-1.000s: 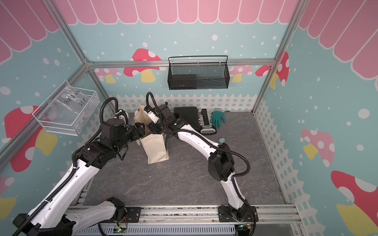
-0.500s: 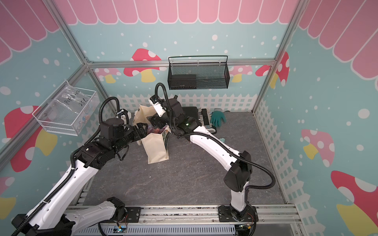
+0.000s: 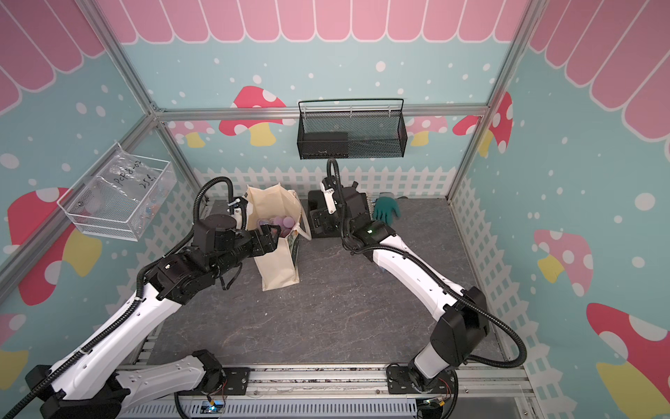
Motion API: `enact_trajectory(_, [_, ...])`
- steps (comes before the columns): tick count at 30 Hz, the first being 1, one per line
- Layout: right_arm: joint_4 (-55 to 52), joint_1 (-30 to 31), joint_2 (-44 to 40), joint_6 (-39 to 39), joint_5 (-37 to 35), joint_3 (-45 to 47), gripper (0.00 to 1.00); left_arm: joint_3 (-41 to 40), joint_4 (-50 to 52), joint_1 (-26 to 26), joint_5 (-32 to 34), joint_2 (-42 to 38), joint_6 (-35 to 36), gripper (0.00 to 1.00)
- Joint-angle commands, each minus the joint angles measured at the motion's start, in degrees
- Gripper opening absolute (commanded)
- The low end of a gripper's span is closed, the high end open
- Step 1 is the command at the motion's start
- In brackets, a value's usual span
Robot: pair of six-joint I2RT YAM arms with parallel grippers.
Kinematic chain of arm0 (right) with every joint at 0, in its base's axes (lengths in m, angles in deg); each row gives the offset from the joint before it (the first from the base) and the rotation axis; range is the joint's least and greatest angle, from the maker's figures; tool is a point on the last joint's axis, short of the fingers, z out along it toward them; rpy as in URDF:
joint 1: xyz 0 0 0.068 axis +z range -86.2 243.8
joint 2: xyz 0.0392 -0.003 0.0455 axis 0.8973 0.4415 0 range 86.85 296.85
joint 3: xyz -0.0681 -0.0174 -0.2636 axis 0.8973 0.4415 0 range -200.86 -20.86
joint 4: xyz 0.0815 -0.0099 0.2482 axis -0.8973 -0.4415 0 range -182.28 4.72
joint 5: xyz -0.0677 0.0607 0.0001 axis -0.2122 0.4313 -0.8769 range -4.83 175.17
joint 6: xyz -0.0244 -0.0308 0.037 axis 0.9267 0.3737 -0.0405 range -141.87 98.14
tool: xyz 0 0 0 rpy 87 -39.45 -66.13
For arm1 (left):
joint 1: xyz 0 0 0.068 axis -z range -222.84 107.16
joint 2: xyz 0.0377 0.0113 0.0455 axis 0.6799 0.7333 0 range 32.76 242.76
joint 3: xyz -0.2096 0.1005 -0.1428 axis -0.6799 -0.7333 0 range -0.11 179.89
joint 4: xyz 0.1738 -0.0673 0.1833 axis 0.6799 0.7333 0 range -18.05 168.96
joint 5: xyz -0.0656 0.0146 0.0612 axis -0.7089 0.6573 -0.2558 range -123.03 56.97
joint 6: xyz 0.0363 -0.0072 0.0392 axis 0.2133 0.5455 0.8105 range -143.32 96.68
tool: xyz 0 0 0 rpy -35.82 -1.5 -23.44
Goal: Put the hourglass into the canvas bag
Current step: Place the hourglass in the canvas bag, then pick up the hourglass from the center of the board.
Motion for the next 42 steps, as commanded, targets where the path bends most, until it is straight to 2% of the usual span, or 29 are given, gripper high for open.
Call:
enact_trajectory(1, [0.6, -3.7, -3.3, -3.4, 0.0, 6.1, 0.91, -0.5, -2.2, 1.2, 1.0, 0.9, -1.1, 0.88])
enact_trajectory(8, [0.9, -11.1, -4.7, -3.7, -0.7, 14.9, 0.91, -0.7, -4.4, 4.5, 0.8, 2.9, -1.4, 0.88])
enact_trajectory(18, [5.0, -19.8, 1.5, -5.0, 4.7, 21.9, 0.91, -1.2, -8.6, 9.1, 0.2, 7.0, -1.8, 0.88])
enact_trajectory(27, [8.3, -21.5, 7.9, -5.1, 6.6, 24.7, 0.91, -2.0, -10.5, 10.1, -0.8, 9.1, -2.4, 0.88])
enact_trajectory(42, [8.8, -20.7, 5.7, -6.2, 14.2, 30.7, 0.91, -1.6, -10.5, 10.3, -0.1, 10.2, -2.4, 0.88])
